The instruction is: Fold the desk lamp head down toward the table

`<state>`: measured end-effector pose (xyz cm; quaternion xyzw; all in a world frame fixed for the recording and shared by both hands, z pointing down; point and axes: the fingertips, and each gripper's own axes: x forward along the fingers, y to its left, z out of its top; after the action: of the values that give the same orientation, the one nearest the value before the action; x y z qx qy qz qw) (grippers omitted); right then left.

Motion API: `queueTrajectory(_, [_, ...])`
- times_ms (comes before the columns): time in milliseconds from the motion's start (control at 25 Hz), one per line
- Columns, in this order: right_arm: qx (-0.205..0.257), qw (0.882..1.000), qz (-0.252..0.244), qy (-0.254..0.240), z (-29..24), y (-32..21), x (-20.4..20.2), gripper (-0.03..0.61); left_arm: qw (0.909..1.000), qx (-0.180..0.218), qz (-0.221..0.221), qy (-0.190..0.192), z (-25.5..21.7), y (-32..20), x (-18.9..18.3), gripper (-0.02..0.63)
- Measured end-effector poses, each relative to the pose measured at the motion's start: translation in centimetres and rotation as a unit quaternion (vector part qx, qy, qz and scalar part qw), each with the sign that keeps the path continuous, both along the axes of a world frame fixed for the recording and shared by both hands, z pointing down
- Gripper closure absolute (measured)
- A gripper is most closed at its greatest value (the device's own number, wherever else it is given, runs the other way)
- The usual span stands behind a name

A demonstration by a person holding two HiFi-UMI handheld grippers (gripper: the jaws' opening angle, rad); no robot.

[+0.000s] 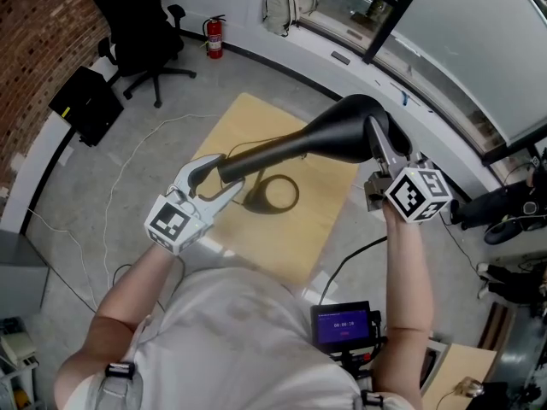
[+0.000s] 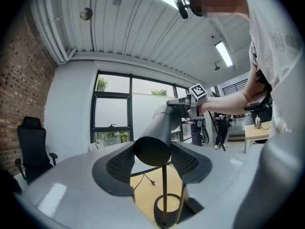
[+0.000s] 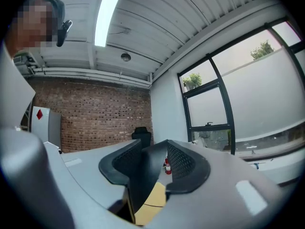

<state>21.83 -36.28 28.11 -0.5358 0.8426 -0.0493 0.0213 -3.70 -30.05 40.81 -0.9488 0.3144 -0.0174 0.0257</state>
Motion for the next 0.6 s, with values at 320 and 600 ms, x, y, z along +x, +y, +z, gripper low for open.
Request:
queueTrajectory(320, [-0.023, 0.998, -0.007, -0.052, 2.8, -1.0, 1.3, 0.402, 0.9999, 0.013, -0.002, 0.004, -1.7, 0.2, 0.0, 0.376])
queueTrajectory(600, [-0.043, 0.997, -0.009, -0.069, 5.5, -1.8, 2.3, 0.395, 0.9999, 0.014, -0.003, -0.006, -3.5, 0.5, 0.5, 0.376])
